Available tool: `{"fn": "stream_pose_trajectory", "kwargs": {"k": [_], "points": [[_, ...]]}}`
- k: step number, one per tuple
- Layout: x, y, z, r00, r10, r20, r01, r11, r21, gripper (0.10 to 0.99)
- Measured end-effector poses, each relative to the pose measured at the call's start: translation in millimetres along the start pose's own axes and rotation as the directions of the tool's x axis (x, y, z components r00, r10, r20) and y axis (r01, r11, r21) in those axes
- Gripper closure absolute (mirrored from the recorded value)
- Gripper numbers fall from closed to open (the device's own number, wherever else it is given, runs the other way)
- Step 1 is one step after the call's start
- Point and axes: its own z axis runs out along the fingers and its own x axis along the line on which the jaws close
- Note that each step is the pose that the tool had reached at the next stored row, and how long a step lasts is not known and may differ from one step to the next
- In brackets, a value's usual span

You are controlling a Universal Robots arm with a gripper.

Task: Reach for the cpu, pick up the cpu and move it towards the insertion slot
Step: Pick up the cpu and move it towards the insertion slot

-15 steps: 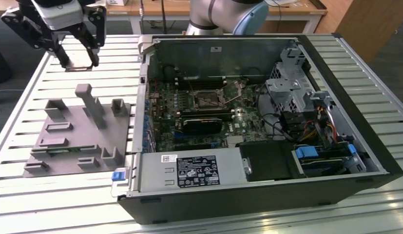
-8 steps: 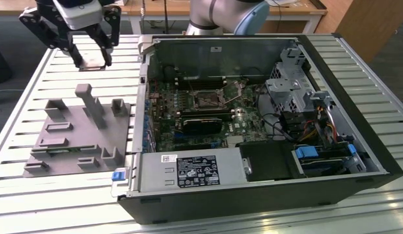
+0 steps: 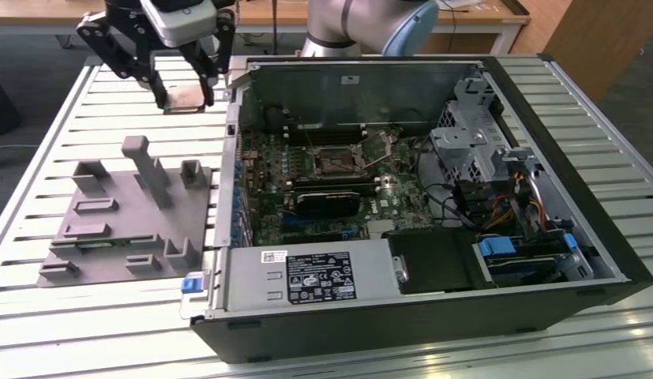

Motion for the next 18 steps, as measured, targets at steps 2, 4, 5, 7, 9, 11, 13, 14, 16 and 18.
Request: {"fn": "stream_pose_trajectory", "kwargs": {"k": [2,4,5,7,9,11,13,14,16,18], "points": [[-8.2,-0.2,0.2,1.0000,0.000,0.0007,0.000,1.0000,0.000,0.541],[-16.7,-0.3,0.3,1.0000,0.000,0.0013,0.000,1.0000,0.000,0.541],[-20.9,-0.4,0.3,1.0000,0.000,0.0015,0.000,1.0000,0.000,0.541],[-28.9,-0.4,0.4,1.0000,0.000,0.0019,0.000,1.0000,0.000,0.541],[-36.7,-0.3,0.6,1.0000,0.000,0.0024,0.000,1.0000,0.000,0.541],[-43.9,0.2,0.8,1.0000,0.000,0.0028,0.000,1.0000,0.000,0.541],[-49.3,2.4,1.1,1.0000,0.000,0.0027,0.000,1.0000,0.000,0.541],[-51.4,3.9,1.3,1.0000,0.000,0.0027,0.000,1.0000,0.000,0.541],[-55.7,6.7,1.8,1.0000,0.000,0.0029,0.000,1.0000,0.000,0.541],[-59.8,8.8,2.2,1.0000,0.000,0.0029,0.000,1.0000,0.000,0.541]]}}
